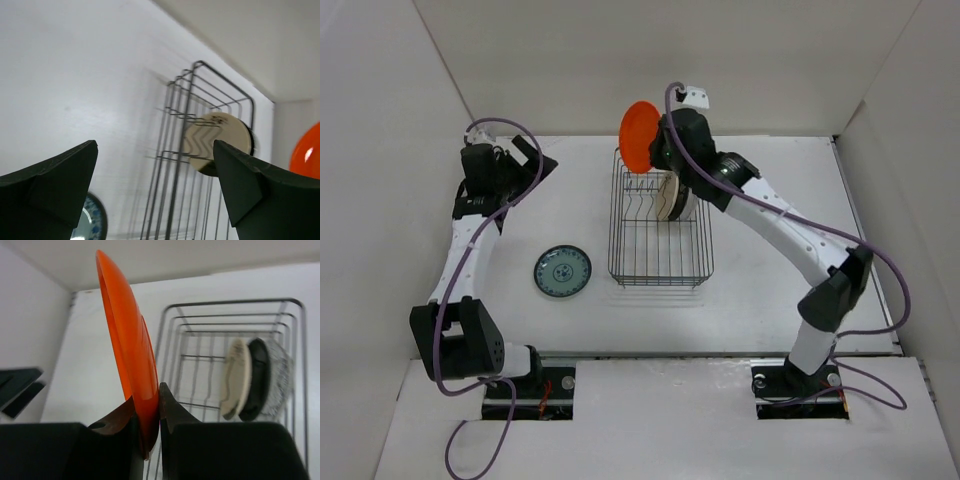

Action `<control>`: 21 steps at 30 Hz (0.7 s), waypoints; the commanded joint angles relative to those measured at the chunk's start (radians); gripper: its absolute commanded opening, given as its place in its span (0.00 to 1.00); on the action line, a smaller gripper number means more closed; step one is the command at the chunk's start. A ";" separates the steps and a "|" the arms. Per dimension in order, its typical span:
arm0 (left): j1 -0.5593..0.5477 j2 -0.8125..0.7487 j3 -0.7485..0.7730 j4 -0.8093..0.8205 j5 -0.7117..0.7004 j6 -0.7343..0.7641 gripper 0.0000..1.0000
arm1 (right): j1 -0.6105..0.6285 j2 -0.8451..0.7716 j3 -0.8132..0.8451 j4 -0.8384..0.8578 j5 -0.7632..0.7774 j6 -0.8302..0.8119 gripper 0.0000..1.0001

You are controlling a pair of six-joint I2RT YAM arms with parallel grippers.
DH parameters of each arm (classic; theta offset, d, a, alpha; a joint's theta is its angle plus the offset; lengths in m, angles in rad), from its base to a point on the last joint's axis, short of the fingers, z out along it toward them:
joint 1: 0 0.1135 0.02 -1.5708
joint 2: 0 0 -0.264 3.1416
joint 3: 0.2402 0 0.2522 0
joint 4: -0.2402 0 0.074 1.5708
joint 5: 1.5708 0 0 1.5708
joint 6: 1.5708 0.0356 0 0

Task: Load the plates into the dish rack

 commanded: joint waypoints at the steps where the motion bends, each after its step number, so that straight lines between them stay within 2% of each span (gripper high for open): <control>1: 0.006 -0.016 0.063 -0.130 -0.212 0.009 1.00 | 0.024 0.136 0.159 -0.376 0.467 0.107 0.00; 3: 0.024 -0.016 0.077 -0.166 -0.260 0.009 1.00 | 0.033 0.171 0.174 -0.421 0.525 0.131 0.00; 10: 0.047 -0.007 0.086 -0.184 -0.271 0.018 1.00 | 0.033 0.224 0.217 -0.475 0.596 0.162 0.00; 21: 0.047 0.002 0.086 -0.204 -0.280 0.018 1.00 | 0.042 0.292 0.253 -0.466 0.521 0.162 0.00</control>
